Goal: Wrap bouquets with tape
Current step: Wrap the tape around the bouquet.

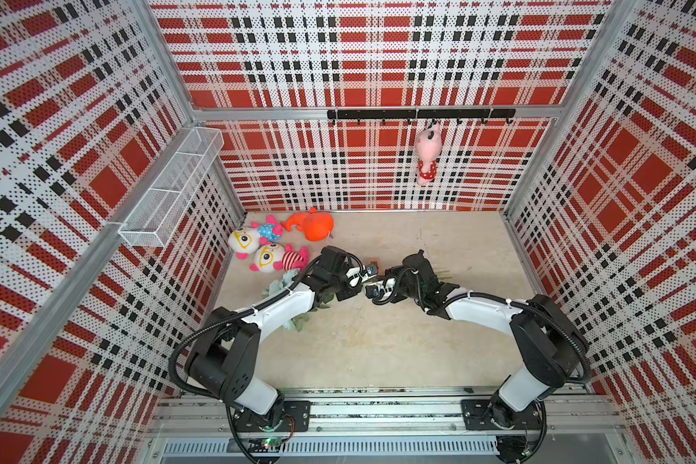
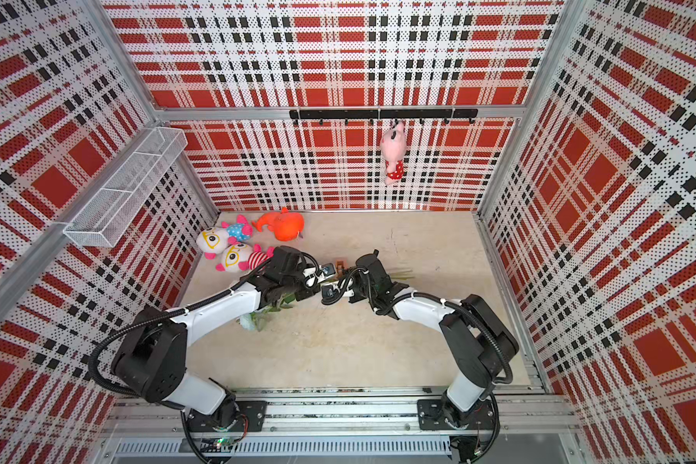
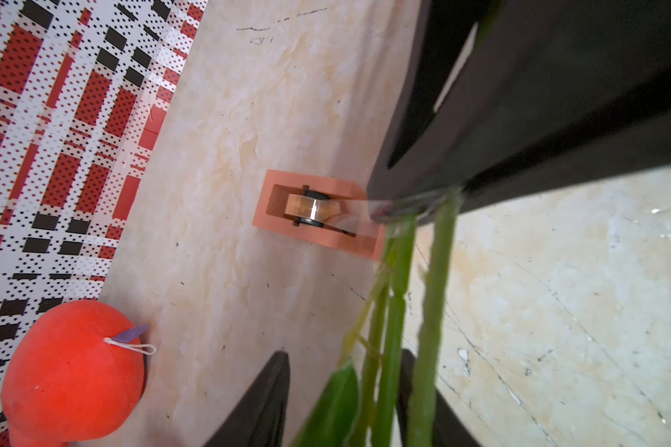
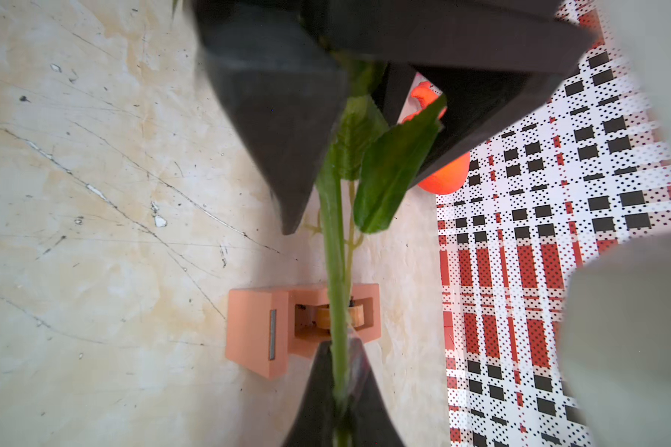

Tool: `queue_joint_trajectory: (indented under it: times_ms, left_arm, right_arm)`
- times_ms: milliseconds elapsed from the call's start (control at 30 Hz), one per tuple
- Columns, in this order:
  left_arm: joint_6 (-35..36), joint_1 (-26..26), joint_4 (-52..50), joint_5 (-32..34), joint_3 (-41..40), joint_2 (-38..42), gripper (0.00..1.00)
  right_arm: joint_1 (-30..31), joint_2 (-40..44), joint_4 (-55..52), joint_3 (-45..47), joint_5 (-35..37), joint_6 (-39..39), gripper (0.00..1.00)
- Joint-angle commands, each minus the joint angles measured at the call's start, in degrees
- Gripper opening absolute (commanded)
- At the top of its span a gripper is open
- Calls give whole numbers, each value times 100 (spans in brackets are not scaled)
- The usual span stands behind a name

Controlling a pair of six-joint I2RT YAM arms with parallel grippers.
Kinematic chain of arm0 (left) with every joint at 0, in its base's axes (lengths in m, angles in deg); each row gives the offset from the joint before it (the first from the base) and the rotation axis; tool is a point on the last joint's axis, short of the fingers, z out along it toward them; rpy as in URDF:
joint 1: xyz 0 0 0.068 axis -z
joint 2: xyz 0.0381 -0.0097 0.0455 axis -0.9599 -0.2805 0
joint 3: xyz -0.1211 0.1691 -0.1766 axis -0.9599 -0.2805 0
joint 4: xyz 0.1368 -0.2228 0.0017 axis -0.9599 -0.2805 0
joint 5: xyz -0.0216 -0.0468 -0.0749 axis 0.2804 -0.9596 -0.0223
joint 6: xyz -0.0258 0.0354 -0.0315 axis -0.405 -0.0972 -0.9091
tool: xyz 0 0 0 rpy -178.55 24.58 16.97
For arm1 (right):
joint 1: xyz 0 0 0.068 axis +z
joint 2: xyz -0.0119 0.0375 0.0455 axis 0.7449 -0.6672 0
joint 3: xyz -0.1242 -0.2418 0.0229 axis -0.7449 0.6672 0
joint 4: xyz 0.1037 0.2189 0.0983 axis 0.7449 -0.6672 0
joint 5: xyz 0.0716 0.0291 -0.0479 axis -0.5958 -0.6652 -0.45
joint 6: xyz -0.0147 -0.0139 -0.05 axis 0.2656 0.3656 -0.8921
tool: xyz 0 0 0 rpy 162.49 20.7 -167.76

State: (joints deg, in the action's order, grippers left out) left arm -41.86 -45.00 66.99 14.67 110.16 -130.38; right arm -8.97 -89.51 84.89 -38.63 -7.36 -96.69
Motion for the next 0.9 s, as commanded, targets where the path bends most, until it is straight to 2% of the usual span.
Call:
queue_joint_trajectory:
  times_ms: [0, 200, 300, 433, 567, 733, 867]
  left_arm:
    - [130, 45, -86, 4, 82, 51, 40]
    - [158, 84, -156, -24, 101, 71, 27]
    - [170, 82, -173, -72, 104, 107, 24]
    - [170, 74, -286, -135, 172, 78, 18]
    - [161, 81, -357, -53, 231, -3, 13]
    - [176, 75, -427, -20, 293, -36, 9]
    - [206, 74, -507, -28, 378, -72, 4]
  right_arm:
    - [-15, 43, 341, 71, -189, 1, 0]
    - [-39, 89, 364, 134, -221, 60, 2]
    - [-40, 88, 377, 143, -207, 63, 5]
    - [-41, 85, 374, 148, -198, 52, 19]
    - [-32, 61, 313, 121, -213, 27, 29]
    - [37, 48, 137, 91, -36, -93, 34]
    - [50, 185, 102, 176, 68, -149, 44]
